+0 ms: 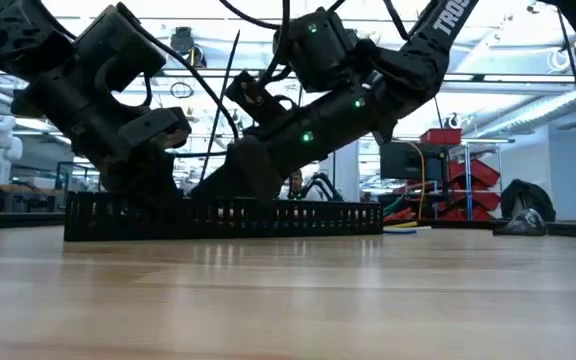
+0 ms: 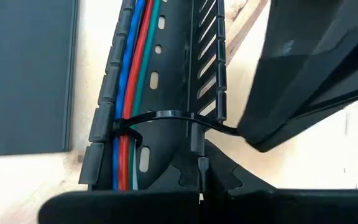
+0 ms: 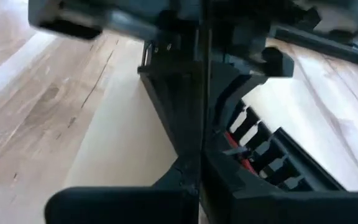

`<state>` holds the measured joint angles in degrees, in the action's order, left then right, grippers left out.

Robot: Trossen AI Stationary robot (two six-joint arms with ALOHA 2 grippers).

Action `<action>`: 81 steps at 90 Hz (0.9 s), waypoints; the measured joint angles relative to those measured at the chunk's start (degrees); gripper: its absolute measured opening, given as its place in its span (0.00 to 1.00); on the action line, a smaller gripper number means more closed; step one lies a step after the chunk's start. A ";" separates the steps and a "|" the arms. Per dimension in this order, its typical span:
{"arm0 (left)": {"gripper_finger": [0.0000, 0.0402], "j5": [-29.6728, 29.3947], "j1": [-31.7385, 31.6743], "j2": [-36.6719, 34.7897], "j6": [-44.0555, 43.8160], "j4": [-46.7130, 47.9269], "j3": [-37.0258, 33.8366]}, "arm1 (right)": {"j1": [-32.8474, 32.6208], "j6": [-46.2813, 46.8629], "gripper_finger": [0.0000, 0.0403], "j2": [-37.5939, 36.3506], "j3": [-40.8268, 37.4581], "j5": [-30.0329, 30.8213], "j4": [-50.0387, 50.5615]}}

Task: Ziptie cables
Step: Put the ziptied cables into a black cable duct

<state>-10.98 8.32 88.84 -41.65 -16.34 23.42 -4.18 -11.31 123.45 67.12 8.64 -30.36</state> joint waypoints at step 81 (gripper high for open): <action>0.00 -0.47 0.44 0.02 0.66 0.06 0.12 | -3.02 6.19 0.00 3.49 3.57 6.80 4.37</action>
<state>-11.45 8.75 88.86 -40.98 -16.28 23.54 -7.20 -5.13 126.93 70.70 15.45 -25.99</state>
